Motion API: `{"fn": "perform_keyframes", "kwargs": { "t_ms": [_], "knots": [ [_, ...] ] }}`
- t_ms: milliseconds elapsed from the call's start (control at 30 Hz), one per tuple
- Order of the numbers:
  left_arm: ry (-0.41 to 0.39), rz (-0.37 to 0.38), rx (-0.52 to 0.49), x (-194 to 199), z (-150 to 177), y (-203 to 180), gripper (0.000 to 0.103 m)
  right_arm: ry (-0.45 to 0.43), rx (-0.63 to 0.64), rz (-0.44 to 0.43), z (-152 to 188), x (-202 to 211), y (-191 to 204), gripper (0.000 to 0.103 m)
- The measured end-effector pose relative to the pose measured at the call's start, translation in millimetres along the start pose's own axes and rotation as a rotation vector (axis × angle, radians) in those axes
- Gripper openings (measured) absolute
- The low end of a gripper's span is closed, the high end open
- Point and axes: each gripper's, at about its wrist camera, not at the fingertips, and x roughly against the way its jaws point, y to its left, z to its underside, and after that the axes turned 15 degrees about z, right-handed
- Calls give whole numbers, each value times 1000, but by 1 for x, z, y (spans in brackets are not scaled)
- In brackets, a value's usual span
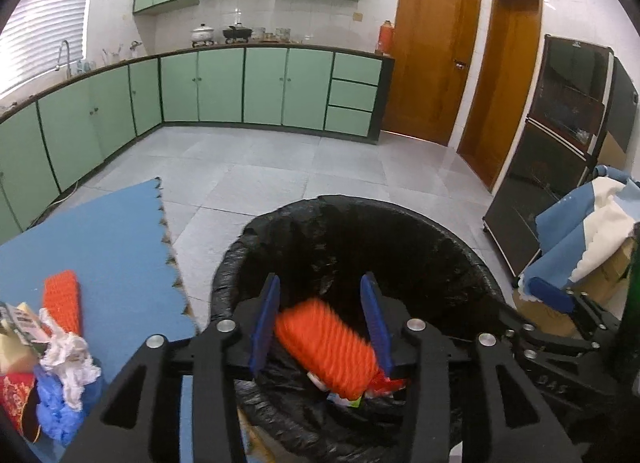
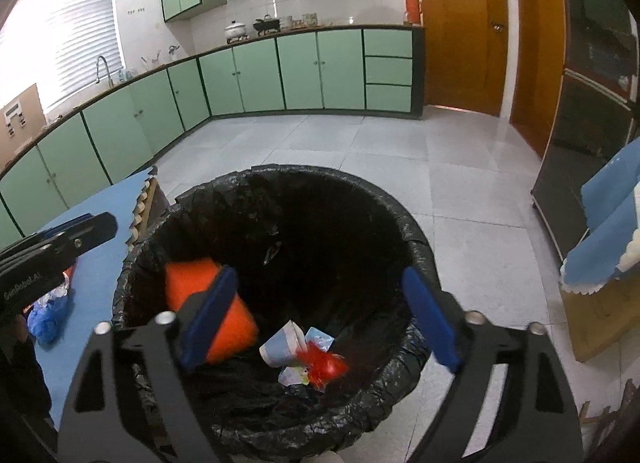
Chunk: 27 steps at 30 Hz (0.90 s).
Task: Collect trash
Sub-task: 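Open both tools to drop the red bag and orange net into the bin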
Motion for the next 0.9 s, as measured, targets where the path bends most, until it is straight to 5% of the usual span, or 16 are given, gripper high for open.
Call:
{"fn": "perform_keyframes", "kwargs": {
  "t_ms": [200,900],
  "knots": [
    [-38,-66,11,39,6,19,58,3,-11,-1,-1,23,10,97],
    [-107,-402,123,201,84,125,60,-76,107,-215,11,106,139,97]
  ]
}}
